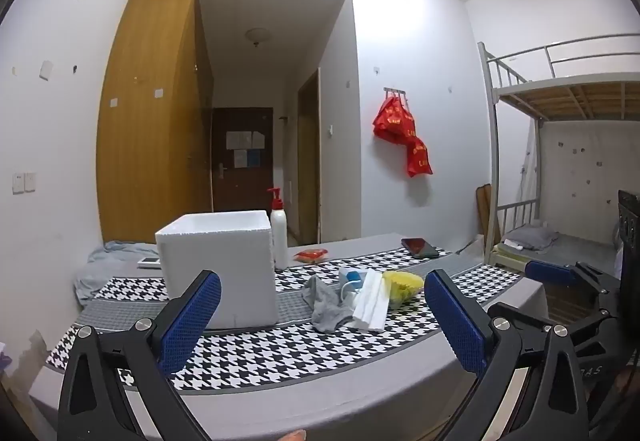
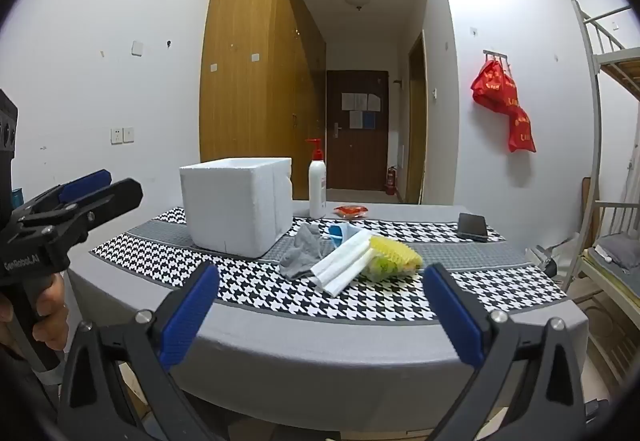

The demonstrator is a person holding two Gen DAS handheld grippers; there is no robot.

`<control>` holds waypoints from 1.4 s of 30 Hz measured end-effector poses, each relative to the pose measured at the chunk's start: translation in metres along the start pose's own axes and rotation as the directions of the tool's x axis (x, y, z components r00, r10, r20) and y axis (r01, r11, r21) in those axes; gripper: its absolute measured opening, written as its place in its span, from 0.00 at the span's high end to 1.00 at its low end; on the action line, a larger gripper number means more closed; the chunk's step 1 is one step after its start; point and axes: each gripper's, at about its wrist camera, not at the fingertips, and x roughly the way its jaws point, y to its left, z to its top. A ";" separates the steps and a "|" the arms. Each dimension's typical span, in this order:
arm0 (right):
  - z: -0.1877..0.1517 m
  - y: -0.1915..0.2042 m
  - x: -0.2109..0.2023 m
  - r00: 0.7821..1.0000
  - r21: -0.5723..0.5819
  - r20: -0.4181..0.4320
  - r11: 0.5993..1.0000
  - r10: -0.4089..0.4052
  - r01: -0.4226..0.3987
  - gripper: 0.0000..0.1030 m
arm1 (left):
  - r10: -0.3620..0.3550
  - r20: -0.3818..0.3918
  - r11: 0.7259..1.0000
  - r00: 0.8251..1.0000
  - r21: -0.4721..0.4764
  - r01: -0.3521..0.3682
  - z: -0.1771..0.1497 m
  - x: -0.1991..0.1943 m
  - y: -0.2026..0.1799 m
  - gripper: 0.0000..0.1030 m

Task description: Organize soft objects

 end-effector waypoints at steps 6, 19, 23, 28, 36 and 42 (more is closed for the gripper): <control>0.000 0.000 0.000 1.000 0.000 -0.001 1.000 -0.002 0.002 0.00 | 0.021 -0.017 1.000 1.000 0.000 -0.021 -0.003 -0.002 -0.004 0.01; 0.001 -0.003 -0.002 1.000 0.004 -0.006 1.000 -0.011 0.011 0.00 | -0.034 -0.037 0.999 0.999 -0.027 0.033 -0.002 0.004 0.002 0.01; 0.002 -0.004 -0.002 1.000 0.006 -0.008 1.000 -0.011 0.011 0.00 | -0.034 -0.043 0.999 0.998 -0.033 0.033 -0.004 0.006 0.000 0.01; 0.002 -0.005 -0.003 1.000 0.004 -0.006 1.000 -0.012 0.012 0.00 | -0.024 -0.042 0.999 0.999 -0.031 0.023 -0.005 0.007 0.003 0.01; 0.001 -0.003 -0.003 1.000 0.002 -0.015 1.000 -0.013 0.013 0.00 | -0.016 -0.048 0.999 0.999 -0.030 0.015 -0.004 0.008 0.002 0.01; -0.001 -0.002 -0.002 1.000 0.000 -0.021 1.000 -0.013 0.013 0.00 | -0.015 -0.054 0.999 0.998 -0.033 0.013 -0.005 0.011 0.003 0.01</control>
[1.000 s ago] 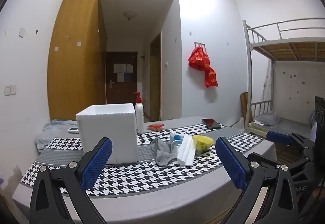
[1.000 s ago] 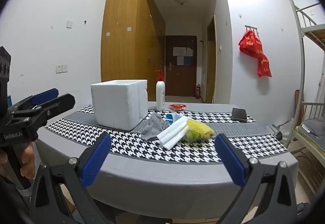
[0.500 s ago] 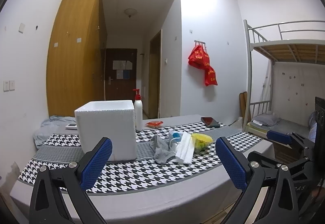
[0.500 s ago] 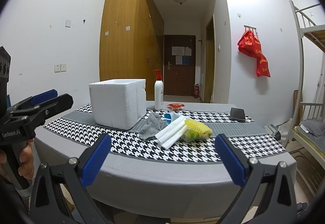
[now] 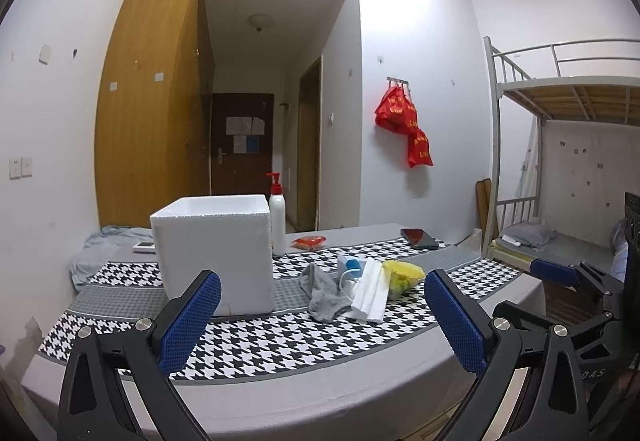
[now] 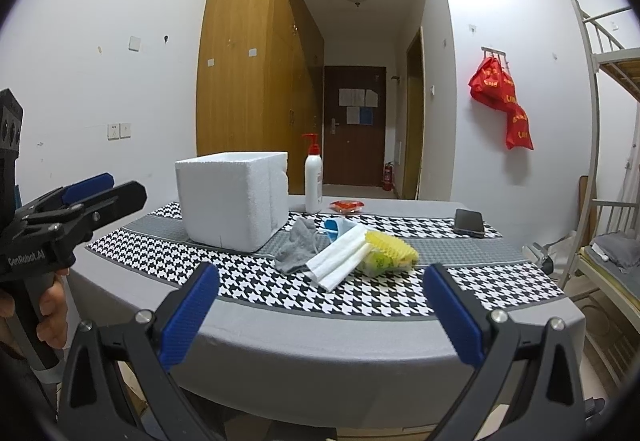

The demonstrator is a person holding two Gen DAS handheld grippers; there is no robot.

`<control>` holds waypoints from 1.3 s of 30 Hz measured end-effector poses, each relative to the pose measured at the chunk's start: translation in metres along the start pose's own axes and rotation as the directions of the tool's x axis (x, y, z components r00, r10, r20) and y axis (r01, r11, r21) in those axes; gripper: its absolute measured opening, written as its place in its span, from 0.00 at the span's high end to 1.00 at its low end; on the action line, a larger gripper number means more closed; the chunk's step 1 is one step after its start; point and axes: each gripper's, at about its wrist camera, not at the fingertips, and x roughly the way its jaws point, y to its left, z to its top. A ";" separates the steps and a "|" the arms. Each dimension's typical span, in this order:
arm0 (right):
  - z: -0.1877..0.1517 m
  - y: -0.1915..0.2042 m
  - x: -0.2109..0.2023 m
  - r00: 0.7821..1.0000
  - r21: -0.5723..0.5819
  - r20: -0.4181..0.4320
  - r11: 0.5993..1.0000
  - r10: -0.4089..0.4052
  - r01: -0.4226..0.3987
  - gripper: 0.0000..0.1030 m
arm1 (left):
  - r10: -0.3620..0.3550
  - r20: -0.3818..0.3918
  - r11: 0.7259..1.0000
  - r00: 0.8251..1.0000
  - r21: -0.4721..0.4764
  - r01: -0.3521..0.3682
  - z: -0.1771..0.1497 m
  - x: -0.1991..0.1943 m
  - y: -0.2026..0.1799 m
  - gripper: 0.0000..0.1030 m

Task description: Organize soft objects

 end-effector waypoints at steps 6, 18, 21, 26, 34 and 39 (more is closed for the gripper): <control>0.000 0.000 0.002 1.000 0.004 -0.004 1.000 0.003 -0.003 0.00 | 0.004 0.002 1.000 1.000 -0.001 -0.004 0.001 0.001 -0.001 0.01; -0.002 -0.001 0.004 1.000 0.002 -0.007 1.000 0.002 -0.002 0.00 | 0.003 -0.009 1.000 1.000 0.007 -0.003 -0.001 0.002 -0.001 0.01; -0.002 -0.002 0.005 1.000 0.005 -0.008 1.000 -0.002 0.002 0.00 | 0.002 -0.006 1.000 1.000 0.009 -0.002 -0.002 0.002 -0.002 0.01; -0.002 -0.002 0.005 1.000 0.006 -0.006 1.000 -0.002 0.002 0.00 | 0.007 0.001 1.000 1.000 0.006 -0.007 0.000 0.000 -0.001 0.01; -0.001 -0.001 0.004 1.000 -0.002 -0.004 1.000 -0.001 0.001 0.00 | 0.007 0.003 1.000 1.000 -0.007 -0.007 0.002 0.000 0.002 0.01; 0.000 -0.002 0.005 1.000 0.002 -0.008 1.000 -0.010 0.010 0.00 | -0.008 -0.012 0.999 1.000 -0.044 0.008 0.003 0.005 0.010 0.01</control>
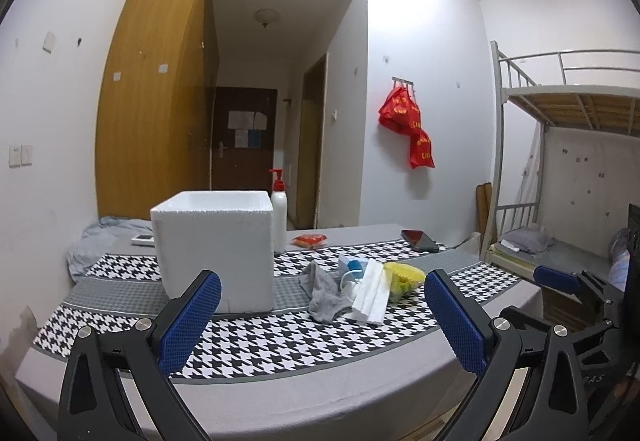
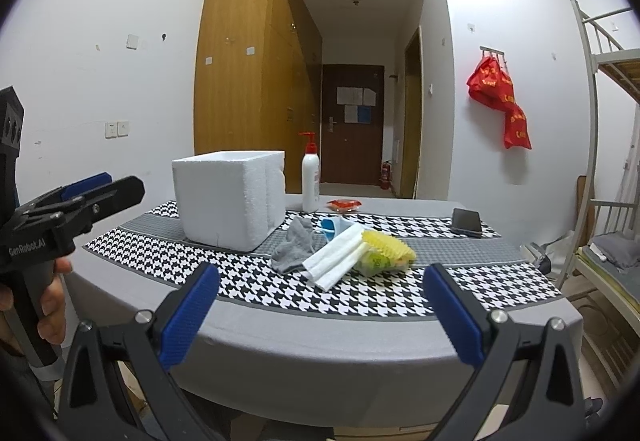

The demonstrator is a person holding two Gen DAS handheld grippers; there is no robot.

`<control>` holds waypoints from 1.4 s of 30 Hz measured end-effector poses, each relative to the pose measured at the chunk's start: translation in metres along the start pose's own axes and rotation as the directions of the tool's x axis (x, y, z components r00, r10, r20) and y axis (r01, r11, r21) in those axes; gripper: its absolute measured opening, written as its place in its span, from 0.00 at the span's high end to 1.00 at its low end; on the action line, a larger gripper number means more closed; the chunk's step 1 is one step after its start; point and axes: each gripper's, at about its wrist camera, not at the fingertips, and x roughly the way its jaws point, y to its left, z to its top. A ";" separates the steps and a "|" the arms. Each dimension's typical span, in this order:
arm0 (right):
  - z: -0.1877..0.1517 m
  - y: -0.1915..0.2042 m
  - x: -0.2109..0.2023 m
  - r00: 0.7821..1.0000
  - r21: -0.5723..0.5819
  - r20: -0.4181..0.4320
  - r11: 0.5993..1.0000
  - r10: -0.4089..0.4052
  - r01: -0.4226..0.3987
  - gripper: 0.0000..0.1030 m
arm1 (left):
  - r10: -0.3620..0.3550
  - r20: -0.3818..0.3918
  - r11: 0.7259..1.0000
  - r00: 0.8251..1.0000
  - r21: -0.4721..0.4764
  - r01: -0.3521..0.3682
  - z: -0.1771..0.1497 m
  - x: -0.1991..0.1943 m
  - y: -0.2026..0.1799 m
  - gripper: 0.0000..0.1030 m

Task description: Organize soft objects

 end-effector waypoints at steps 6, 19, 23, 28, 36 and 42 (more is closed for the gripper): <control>0.000 -0.005 0.006 1.000 0.011 -0.013 1.000 -0.016 0.016 0.00 | -0.010 -0.030 1.000 0.999 -0.026 0.009 0.000 0.013 0.007 0.01; 0.004 -0.021 0.045 0.997 0.011 -0.066 0.999 -0.032 0.033 0.00 | -0.038 -0.096 0.999 0.995 0.024 0.040 0.002 0.061 -0.001 0.01; 0.004 -0.028 0.056 0.996 0.020 -0.085 0.999 -0.038 0.040 0.00 | -0.039 -0.127 0.998 0.991 0.039 0.044 0.002 0.076 -0.001 0.01; 0.004 -0.035 0.068 0.994 0.027 -0.107 0.999 -0.037 0.041 0.00 | -0.047 -0.185 0.997 0.982 0.046 0.056 -0.001 0.097 -0.001 0.01; -0.001 -0.040 0.086 0.989 0.059 -0.148 0.998 -0.017 0.026 0.00 | -0.065 -0.271 0.996 0.960 0.048 0.081 -0.006 0.130 0.002 0.01; -0.002 -0.036 0.100 0.984 0.055 -0.178 0.998 0.007 0.003 0.00 | -0.080 -0.311 0.994 0.947 0.049 0.100 -0.006 0.144 0.003 0.01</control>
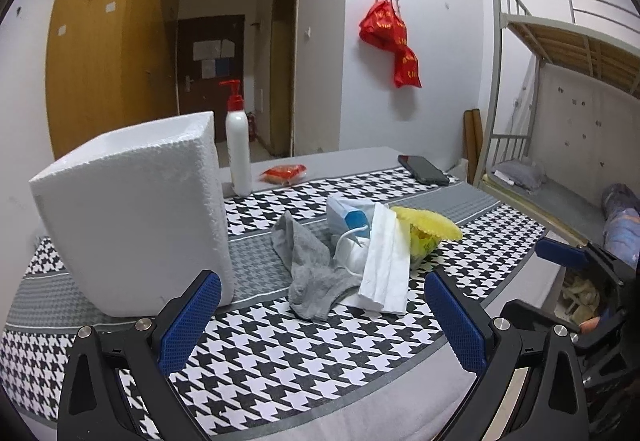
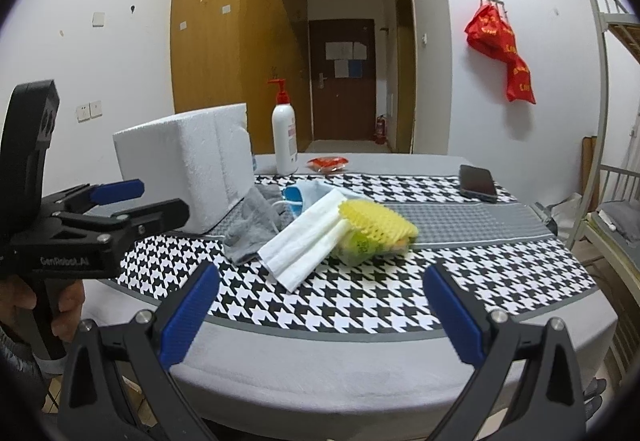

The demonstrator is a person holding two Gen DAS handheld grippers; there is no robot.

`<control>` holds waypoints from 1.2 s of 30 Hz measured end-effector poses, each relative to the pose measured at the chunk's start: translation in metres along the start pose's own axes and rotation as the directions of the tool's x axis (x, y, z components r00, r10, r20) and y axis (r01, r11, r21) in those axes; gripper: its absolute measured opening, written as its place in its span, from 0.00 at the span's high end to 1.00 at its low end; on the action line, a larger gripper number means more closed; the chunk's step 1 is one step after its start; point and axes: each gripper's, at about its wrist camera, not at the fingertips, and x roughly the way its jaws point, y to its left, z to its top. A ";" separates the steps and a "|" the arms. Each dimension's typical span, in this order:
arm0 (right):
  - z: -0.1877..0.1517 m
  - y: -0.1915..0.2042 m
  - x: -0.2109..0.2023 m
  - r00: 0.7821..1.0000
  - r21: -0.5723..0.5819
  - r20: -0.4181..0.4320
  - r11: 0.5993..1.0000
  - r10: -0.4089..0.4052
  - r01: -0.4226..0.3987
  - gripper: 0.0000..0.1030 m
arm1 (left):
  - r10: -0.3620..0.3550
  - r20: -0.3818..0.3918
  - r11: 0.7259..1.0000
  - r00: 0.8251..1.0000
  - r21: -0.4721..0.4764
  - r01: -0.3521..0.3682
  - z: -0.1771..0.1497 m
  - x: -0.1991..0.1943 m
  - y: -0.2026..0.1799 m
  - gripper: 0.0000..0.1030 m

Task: Organize soft objects
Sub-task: 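Move the left tool to the grey sock while the right tool approaches the white tissue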

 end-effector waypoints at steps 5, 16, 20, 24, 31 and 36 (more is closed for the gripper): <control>0.000 0.000 0.011 1.000 -0.001 -0.024 1.000 0.016 -0.016 0.00 | -0.027 -0.031 0.999 0.999 0.047 0.028 0.005 0.013 -0.002 0.01; 0.003 -0.002 0.025 0.999 0.008 -0.045 1.000 0.002 -0.002 0.00 | -0.094 -0.141 0.990 0.985 0.092 0.108 0.014 0.042 -0.006 0.01; 0.005 -0.005 0.028 0.999 0.023 -0.047 1.000 0.003 -0.002 0.00 | -0.095 -0.163 0.991 0.982 0.074 0.108 0.019 0.056 0.002 0.01; 0.005 -0.009 0.033 0.998 0.043 -0.070 0.999 0.008 -0.005 0.00 | -0.095 -0.205 0.993 0.974 0.053 0.108 0.022 0.074 0.009 0.01; 0.003 -0.010 0.039 0.996 0.056 -0.090 0.998 0.011 -0.006 0.00 | -0.094 -0.236 0.994 0.967 0.040 0.106 0.021 0.094 0.015 0.07; 0.005 -0.010 0.043 0.995 0.054 -0.097 0.999 0.003 0.002 0.00 | -0.075 -0.275 0.995 0.959 0.047 0.091 0.020 0.109 0.020 0.25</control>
